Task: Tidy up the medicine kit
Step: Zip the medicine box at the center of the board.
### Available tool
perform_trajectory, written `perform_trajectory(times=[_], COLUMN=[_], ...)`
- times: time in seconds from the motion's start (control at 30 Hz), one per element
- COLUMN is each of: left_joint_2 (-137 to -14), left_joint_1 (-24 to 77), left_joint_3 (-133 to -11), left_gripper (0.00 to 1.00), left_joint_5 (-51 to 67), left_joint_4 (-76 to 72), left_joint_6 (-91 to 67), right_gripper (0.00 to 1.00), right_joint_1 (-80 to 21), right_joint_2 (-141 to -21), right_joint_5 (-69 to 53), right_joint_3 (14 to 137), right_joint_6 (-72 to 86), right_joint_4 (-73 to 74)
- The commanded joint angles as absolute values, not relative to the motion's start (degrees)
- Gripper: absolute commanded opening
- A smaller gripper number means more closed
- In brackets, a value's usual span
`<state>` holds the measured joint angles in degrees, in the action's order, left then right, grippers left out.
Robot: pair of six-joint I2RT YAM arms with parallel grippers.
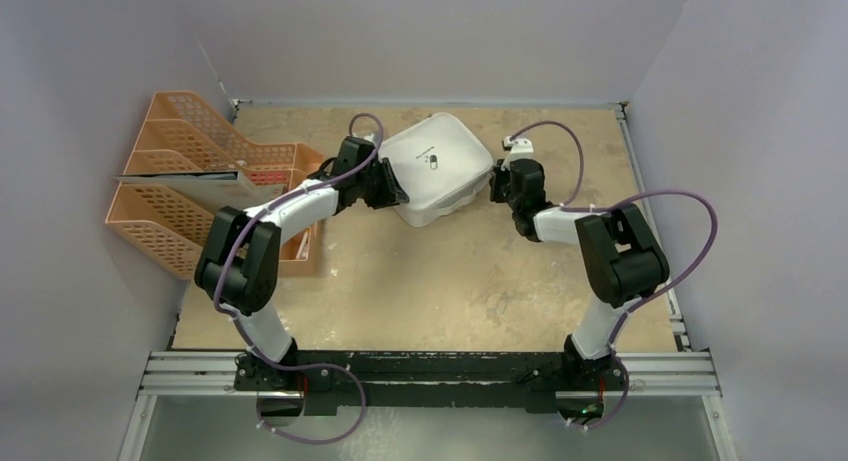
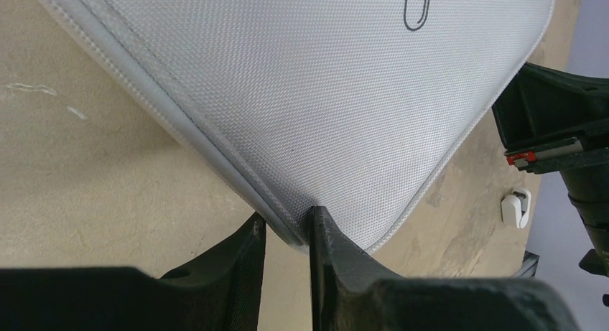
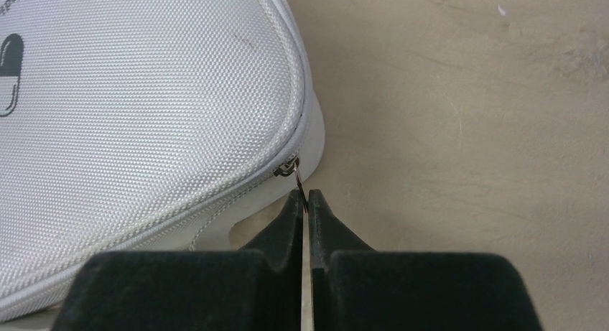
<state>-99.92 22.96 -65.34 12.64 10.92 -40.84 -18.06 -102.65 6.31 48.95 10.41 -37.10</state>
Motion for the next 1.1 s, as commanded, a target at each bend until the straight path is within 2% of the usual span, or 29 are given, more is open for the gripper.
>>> perform_trajectory(times=[0.0, 0.13, 0.3, 0.4, 0.5, 0.7, 1.07], left_joint_2=[-99.35, -99.81, -105.96, -109.08, -106.71, -94.31, -86.49], left_joint_1=[20.21, 17.91, 17.12, 16.88, 16.88, 17.99, 23.55], left_joint_3=[-64.16, -68.84, -79.64, -88.84, -91.22, -82.96, -65.08], left_gripper=[0.20, 0.20, 0.21, 0.25, 0.33, 0.45, 0.49], left_joint_5=[6.03, 6.34, 3.14, 3.48, 3.96, 9.01, 19.79], left_joint_4=[23.72, 24.28, 26.98, 31.15, 30.97, 26.14, 14.52], left_joint_6=[-33.13, -30.67, -27.77, -26.77, -26.75, -31.03, -44.45], right_gripper=[0.00, 0.00, 0.00, 0.00, 0.00, 0.00, 0.00], right_joint_1=[-16.29, -18.30, -21.45, -26.97, -32.16, -39.48, -45.26], right_joint_2=[-96.60, -91.67, -87.93, -85.83, -84.80, -83.30, -81.23], right_joint_5=[10.27, 10.56, 7.18, 8.94, 9.59, 13.39, 19.00], right_joint_3=[44.19, 38.01, 34.16, 32.51, 32.78, 32.45, 32.02], right_joint_6=[14.11, 15.62, 20.55, 22.11, 24.77, 29.33, 32.81], right_joint_4=[-37.89, -37.66, -34.14, -33.58, -31.90, -31.42, -30.97])
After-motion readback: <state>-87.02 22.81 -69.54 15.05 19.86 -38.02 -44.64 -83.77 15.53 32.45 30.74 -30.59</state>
